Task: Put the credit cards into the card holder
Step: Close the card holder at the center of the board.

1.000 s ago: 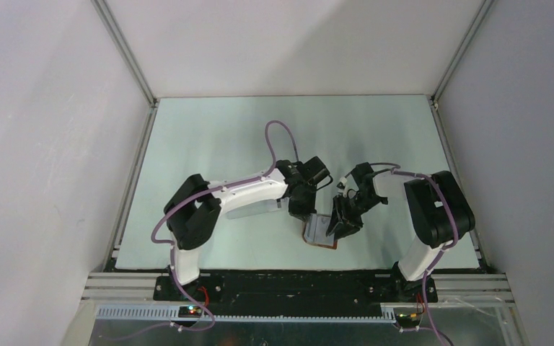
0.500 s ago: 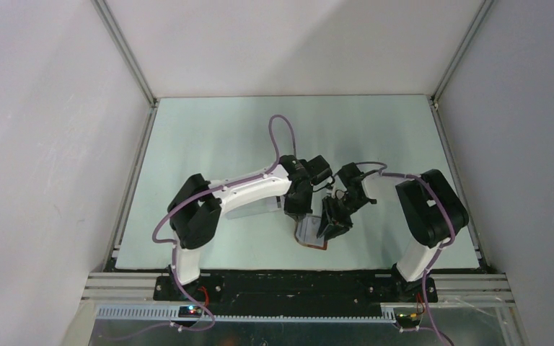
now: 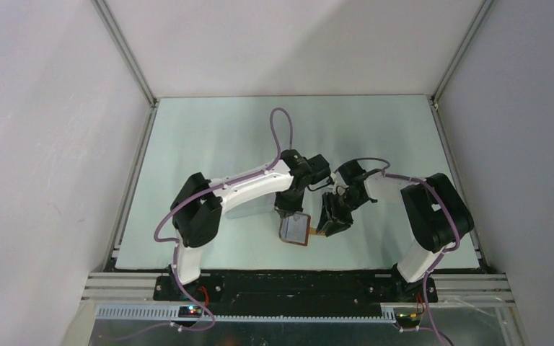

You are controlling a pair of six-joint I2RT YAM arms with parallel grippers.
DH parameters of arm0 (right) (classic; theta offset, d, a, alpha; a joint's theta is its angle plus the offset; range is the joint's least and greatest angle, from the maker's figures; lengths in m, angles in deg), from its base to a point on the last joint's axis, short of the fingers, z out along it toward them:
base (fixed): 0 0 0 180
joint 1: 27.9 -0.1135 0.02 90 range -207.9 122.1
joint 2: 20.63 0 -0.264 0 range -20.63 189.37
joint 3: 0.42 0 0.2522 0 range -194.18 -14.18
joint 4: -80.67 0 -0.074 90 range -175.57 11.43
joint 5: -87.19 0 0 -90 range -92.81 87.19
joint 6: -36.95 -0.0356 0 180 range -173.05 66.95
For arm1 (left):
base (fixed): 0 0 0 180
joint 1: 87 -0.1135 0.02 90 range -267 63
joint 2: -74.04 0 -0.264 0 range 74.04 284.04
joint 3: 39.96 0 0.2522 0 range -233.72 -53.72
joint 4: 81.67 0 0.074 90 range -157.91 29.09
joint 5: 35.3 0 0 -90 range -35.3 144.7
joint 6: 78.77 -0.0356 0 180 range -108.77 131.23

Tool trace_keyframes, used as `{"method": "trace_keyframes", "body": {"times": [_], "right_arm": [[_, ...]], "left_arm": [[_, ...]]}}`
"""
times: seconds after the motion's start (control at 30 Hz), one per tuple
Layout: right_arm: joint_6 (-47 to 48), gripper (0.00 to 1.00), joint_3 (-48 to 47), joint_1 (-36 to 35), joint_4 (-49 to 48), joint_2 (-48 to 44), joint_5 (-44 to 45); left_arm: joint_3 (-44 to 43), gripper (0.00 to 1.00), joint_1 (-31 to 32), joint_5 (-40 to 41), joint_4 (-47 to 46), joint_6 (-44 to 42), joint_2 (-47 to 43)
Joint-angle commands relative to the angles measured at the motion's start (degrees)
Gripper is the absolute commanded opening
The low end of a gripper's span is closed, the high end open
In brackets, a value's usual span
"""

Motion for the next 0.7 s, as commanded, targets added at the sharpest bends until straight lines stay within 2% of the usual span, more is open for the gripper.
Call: {"method": "trace_keyframes", "body": {"times": [0.0, 0.43, 0.5, 0.67], "right_arm": [[0.57, 0.46, -0.99, 0.79, 0.21, -1.05, 2.27], [1.7, 0.45, -1.03, 1.16, 2.38, -1.14, 6.71], [2.36, 0.45, -1.02, 1.12, 3.35, -1.22, 8.15], [3.0, 0.45, -1.03, 1.34, 3.95, -1.18, 9.22]], "left_arm": [[-3.39, 0.0, -0.1, 3.04, 3.93, -1.44, 1.34], [-8.75, 0.0, 1.77, 2.04, 4.72, -2.36, 8.55], [-9.62, 0.03, 2.04, 1.75, 4.72, -2.4, 9.26], [-12.46, 0.2, 2.62, -1.99, 4.4, -1.82, 11.47]]}}
